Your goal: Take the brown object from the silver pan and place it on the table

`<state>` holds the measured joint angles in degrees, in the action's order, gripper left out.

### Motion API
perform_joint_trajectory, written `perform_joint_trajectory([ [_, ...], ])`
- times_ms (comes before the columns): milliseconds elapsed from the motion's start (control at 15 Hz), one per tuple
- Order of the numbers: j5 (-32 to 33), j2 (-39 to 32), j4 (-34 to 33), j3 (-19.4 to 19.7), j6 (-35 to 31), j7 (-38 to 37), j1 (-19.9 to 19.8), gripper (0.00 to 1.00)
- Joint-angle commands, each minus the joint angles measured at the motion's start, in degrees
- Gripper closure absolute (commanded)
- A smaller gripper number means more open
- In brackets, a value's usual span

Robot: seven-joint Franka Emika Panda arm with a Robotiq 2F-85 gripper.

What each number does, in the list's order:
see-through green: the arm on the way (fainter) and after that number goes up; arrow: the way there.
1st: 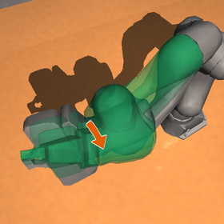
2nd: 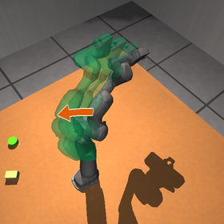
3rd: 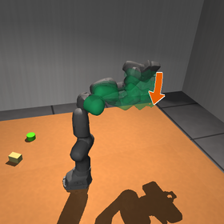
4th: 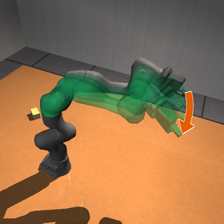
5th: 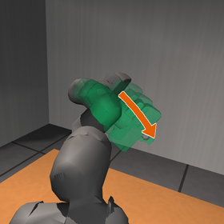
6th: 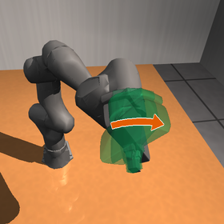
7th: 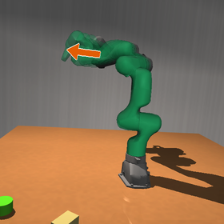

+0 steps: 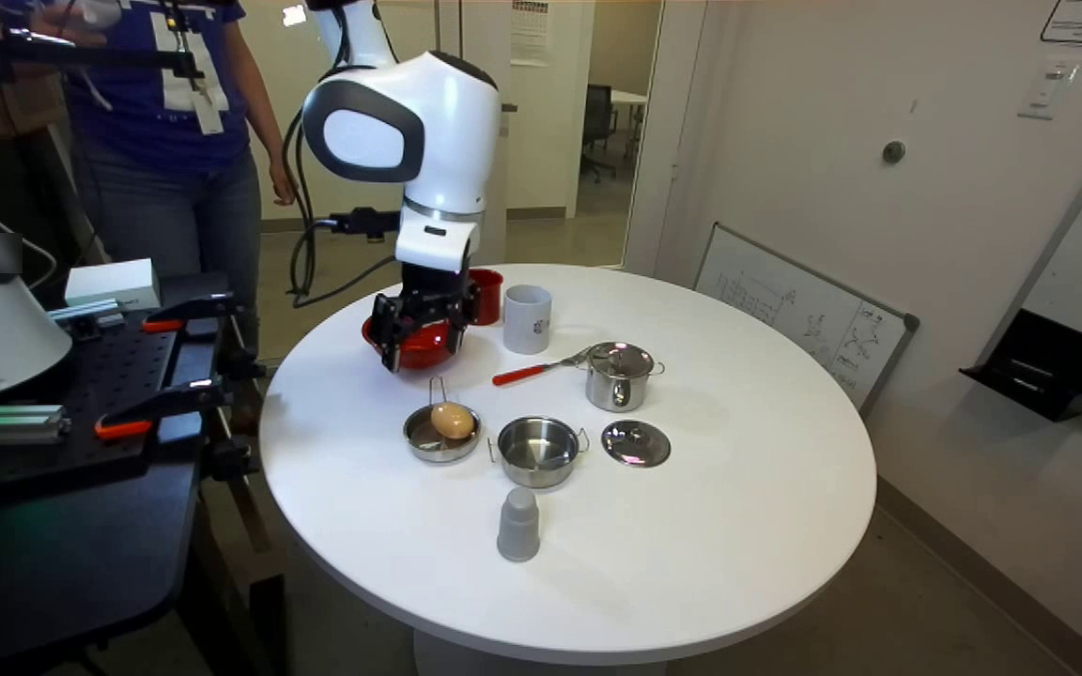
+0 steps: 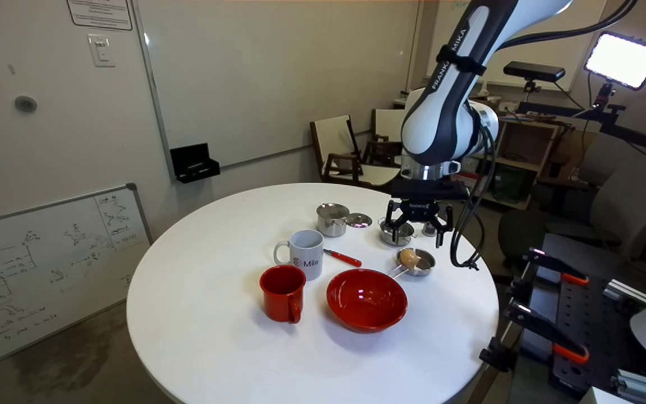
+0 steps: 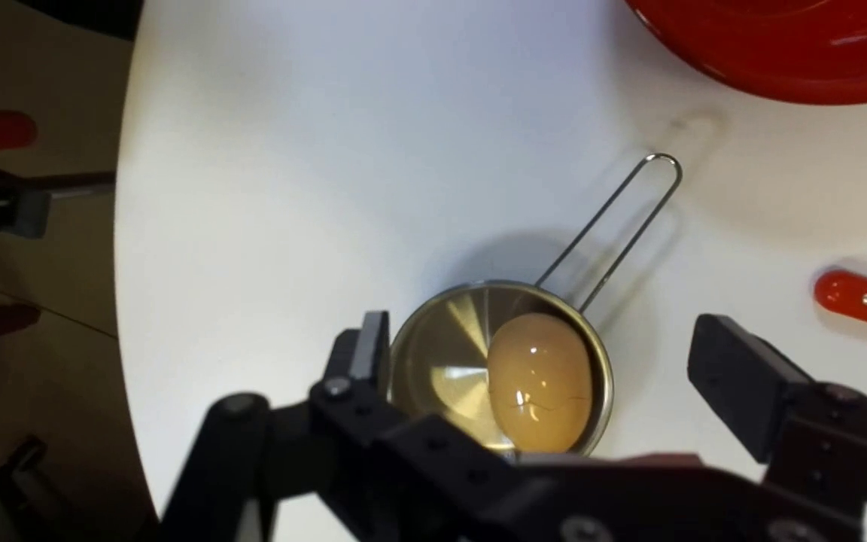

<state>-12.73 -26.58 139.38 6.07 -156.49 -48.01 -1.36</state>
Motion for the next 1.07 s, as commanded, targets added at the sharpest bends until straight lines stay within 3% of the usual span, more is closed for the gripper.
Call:
perform_joint_trajectory([
  [0,-1.33,-0.37,-0.33,0.67,0.23,0.82,0.88,0.0],
  [267,-1.57,-0.56,-0.76,0.49,0.28,0.85,0.84,0.0],
  [667,-2.61,-4.94,-3.61,-2.45,-0.43,15.44,-4.74,0.0],
  [1000,-4.21,-8.7,-7.06,-2.32,0.45,22.88,-6.34,0.0],
])
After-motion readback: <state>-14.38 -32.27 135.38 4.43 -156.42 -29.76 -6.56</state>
